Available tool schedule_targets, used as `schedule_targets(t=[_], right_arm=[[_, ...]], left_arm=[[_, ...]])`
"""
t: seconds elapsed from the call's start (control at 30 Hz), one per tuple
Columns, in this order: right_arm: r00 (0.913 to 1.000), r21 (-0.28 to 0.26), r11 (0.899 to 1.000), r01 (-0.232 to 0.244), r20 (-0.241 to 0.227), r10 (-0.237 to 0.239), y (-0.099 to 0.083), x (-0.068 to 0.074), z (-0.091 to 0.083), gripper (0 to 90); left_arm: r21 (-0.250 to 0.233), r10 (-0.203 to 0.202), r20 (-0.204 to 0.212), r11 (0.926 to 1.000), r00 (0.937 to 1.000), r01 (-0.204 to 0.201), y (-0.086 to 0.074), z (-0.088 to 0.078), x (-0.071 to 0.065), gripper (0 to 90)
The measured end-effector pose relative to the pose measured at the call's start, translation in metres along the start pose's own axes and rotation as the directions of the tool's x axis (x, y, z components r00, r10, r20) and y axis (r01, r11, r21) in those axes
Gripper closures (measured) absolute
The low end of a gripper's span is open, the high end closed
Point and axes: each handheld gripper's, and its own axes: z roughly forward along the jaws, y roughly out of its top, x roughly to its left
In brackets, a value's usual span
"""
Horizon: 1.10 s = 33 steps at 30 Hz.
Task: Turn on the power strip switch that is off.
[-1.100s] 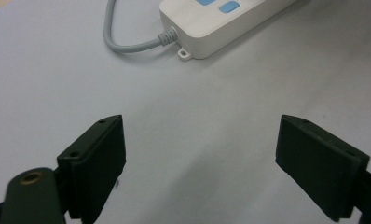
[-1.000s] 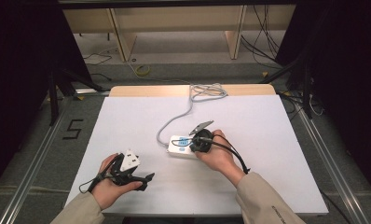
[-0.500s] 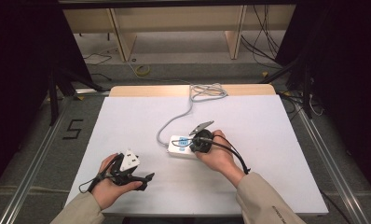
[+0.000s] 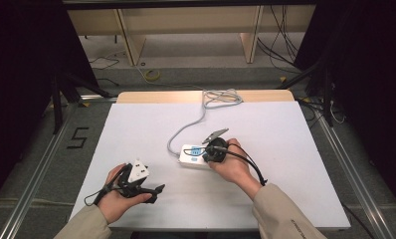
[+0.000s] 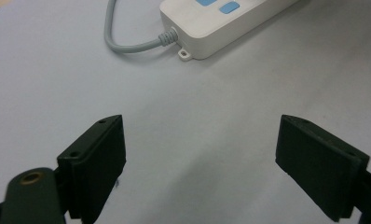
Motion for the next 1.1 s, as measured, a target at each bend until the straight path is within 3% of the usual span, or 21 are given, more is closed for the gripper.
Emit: schedule_targets(t=[0.4,0.53,0.93,1.1], right_arm=[[1.0000,0.001,1.000,0.002,-0.008,-0.002,0.001,0.000,-0.001,90.0],[1.0000,-0.027,1.000,-0.006,-0.005,0.006,0.003,0.002,-0.004,90.0],[0.9996,-0.079,0.997,-0.023,0.016,0.025,0.002,-0.003,-0.016,76.5],[0.9993,-0.101,0.994,-0.032,0.018,0.034,0.000,-0.005,-0.022,65.5]], left_arm=[[0.001,0.002,0.003,1.0000,1.0000,-0.002,0.000,0.000,0.000,15.7],[0.000,0.000,0.002,1.0000,1.0000,0.000,0.000,0.000,0.000,15.7],[0.002,-0.001,-0.002,1.0000,1.0000,0.001,0.000,-0.001,0.001,15.7],[0.002,-0.003,-0.001,1.0000,1.0000,0.003,-0.001,0.000,0.001,15.7]])
